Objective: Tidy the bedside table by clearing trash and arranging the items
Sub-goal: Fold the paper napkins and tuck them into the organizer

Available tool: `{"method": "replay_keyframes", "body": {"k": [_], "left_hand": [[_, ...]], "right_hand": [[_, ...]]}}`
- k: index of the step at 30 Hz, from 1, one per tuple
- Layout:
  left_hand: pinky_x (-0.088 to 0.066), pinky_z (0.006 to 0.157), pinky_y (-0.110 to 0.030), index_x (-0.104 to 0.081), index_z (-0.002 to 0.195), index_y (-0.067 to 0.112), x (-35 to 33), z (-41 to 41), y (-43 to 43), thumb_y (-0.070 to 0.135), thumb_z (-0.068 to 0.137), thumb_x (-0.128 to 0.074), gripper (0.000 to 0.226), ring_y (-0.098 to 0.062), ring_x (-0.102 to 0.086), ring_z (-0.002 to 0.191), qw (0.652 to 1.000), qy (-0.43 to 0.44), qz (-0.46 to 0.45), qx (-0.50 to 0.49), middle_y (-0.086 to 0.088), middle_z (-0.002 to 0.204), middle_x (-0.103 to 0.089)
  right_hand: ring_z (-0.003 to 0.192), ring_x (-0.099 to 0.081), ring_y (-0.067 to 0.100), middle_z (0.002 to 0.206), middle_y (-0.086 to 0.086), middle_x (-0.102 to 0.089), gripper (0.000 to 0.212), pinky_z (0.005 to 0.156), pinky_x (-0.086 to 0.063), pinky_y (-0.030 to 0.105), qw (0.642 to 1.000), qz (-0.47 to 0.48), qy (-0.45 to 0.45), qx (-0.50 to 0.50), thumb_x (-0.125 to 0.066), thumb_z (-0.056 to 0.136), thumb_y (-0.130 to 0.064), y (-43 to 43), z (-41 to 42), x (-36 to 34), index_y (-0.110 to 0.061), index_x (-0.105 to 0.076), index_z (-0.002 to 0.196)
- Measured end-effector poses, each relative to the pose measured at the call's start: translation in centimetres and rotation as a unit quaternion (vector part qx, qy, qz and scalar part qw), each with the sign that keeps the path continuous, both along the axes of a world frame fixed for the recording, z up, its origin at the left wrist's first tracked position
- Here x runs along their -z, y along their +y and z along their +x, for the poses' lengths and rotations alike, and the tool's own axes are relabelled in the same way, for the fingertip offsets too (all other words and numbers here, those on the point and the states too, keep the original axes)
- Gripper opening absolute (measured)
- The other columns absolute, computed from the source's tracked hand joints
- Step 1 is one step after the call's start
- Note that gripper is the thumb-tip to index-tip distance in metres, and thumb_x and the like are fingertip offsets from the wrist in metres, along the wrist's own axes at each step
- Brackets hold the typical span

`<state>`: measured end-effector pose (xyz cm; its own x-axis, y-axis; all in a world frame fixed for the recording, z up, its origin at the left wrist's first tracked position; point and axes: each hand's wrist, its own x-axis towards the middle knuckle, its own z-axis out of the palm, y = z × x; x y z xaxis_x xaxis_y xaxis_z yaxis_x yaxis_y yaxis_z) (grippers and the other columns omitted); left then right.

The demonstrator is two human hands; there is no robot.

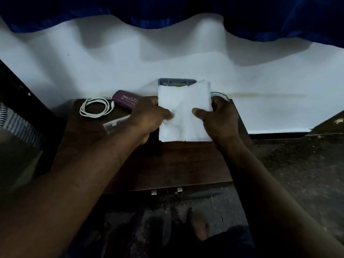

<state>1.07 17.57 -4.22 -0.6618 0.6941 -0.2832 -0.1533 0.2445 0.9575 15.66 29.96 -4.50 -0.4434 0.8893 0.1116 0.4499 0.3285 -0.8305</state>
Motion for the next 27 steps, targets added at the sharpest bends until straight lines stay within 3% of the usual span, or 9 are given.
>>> {"method": "replay_keyframes", "body": {"k": [2,6,7,9,13,15,19,23,27], "left_hand": [[-0.064,0.084,-0.047,-0.078,0.093,0.015,0.1,0.3,0.2,-0.007,0.075,-0.077,0.028,-0.023,-0.078,0.086,0.999,0.031,-0.008,-0.004,-0.003,0.092,-0.081],[-0.064,0.085,-0.049,-0.078,0.090,0.019,0.0,1.3,0.7,0.007,0.083,-0.074,0.015,-0.020,-0.078,0.086,0.999,0.050,0.008,-0.009,0.000,0.091,-0.081],[-0.062,0.087,-0.052,-0.078,0.091,0.016,-0.2,1.6,0.9,0.018,0.086,-0.073,0.007,-0.021,-0.077,0.088,0.999,0.043,0.023,-0.015,-0.001,0.093,-0.080],[-0.057,0.093,-0.058,-0.075,0.097,0.003,-0.6,2.1,1.2,0.045,0.087,-0.067,0.044,-0.024,-0.074,0.091,0.998,0.024,0.030,-0.047,-0.007,0.094,-0.078],[-0.058,0.095,-0.049,-0.081,0.090,0.017,-0.9,2.1,1.3,0.072,0.081,-0.065,0.058,-0.023,-0.076,0.099,0.994,-0.065,0.064,-0.055,-0.005,0.099,-0.080],[-0.061,0.089,-0.049,-0.080,0.089,0.013,-0.8,2.1,1.4,0.061,0.085,-0.071,0.049,-0.026,-0.078,0.094,0.995,-0.065,0.060,-0.051,-0.006,0.095,-0.081],[-0.062,0.066,-0.031,-0.073,0.081,0.013,0.1,1.5,1.6,0.020,0.097,-0.069,0.018,-0.021,-0.076,0.077,0.991,-0.071,0.052,-0.099,0.000,0.075,-0.078],[-0.059,0.095,-0.049,-0.073,0.104,0.013,-0.3,0.6,1.3,0.022,0.100,-0.065,0.013,-0.029,-0.074,0.102,0.983,-0.132,0.067,-0.109,-0.006,0.105,-0.079],[-0.057,0.098,-0.055,-0.071,0.119,0.009,-0.9,0.4,0.9,0.020,0.100,-0.064,0.023,-0.032,-0.074,0.107,0.978,-0.184,0.078,-0.051,-0.009,0.112,-0.078]], "right_hand": [[0.061,-0.058,-0.011,0.069,-0.015,-0.064,0.024,0.054,-0.039,0.005,0.999,0.045,-0.007,-0.003,-0.082,0.076,-0.028,-0.9,-0.4,-0.3,-0.025,-0.059,0.073],[0.073,-0.062,0.003,0.087,-0.006,-0.073,0.023,0.062,-0.040,0.002,0.993,0.115,-0.012,-0.029,-0.083,0.078,-0.020,-2.6,-1.5,-0.5,-0.015,-0.072,0.098],[0.079,-0.064,0.006,0.094,-0.003,-0.075,0.027,0.067,-0.045,0.004,0.992,0.118,-0.006,-0.041,-0.082,0.079,-0.020,-3.0,-1.7,-0.6,-0.014,-0.073,0.104],[0.089,-0.070,0.008,0.103,-0.003,-0.077,0.032,0.081,-0.056,0.021,0.992,0.101,0.008,-0.069,-0.081,0.083,-0.021,-3.9,-2.1,-0.8,-0.014,-0.073,0.113],[0.097,-0.072,0.011,0.113,-0.004,-0.074,0.033,0.089,-0.058,0.036,0.991,0.069,0.003,-0.112,-0.074,0.085,-0.021,-5.0,-2.5,-1.0,-0.017,-0.072,0.117],[0.097,-0.072,0.010,0.111,-0.006,-0.074,0.031,0.090,-0.058,0.036,0.992,0.034,0.001,-0.120,-0.071,0.084,-0.023,-5.3,-2.4,-1.2,-0.020,-0.073,0.115],[0.097,-0.072,0.007,0.101,-0.009,-0.077,0.025,0.092,-0.058,0.037,0.992,-0.067,0.039,-0.096,-0.068,0.081,-0.024,-5.1,-2.2,-1.7,-0.023,-0.077,0.104],[0.096,-0.073,0.014,0.096,-0.009,-0.077,0.019,0.094,-0.058,0.048,0.991,-0.101,0.083,0.005,-0.067,0.081,-0.033,-3.3,-1.7,-2.1,-0.026,-0.076,0.096],[0.102,-0.074,0.022,0.109,0.004,-0.077,0.031,0.094,-0.059,0.049,0.966,-0.235,0.105,-0.030,-0.079,0.088,-0.024,-2.2,-1.2,-1.2,-0.013,-0.071,0.116]]}}
